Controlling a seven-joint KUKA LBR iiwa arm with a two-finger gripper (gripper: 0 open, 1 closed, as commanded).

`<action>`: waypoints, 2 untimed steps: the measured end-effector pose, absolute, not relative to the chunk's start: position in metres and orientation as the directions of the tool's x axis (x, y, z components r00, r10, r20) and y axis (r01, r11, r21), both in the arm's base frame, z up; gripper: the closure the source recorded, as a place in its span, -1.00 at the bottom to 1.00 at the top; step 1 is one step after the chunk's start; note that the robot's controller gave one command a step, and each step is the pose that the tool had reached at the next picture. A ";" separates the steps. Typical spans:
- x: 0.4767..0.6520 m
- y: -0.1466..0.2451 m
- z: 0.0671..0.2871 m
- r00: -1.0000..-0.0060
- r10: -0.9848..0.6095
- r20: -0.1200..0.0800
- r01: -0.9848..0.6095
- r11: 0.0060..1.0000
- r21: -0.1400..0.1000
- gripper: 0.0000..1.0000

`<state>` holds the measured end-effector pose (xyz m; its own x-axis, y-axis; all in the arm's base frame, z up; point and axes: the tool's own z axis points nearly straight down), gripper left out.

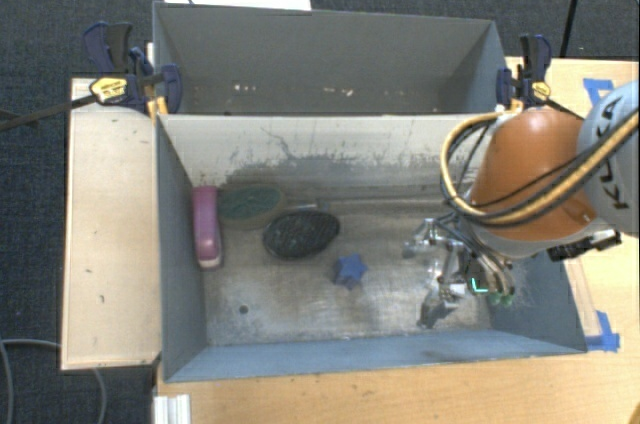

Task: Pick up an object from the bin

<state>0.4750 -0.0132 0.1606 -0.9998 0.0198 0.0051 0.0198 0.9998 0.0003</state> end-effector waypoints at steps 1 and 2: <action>0.516 -0.109 0.071 -0.973 -0.231 -0.008 -0.231 0.973 -0.002 -1.00; 0.500 -0.118 0.101 -0.993 -0.114 -0.007 -0.114 0.993 -0.001 -1.00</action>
Offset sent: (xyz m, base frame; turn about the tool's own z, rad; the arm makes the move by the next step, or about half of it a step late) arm 0.0394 -0.0939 -0.0906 -0.2565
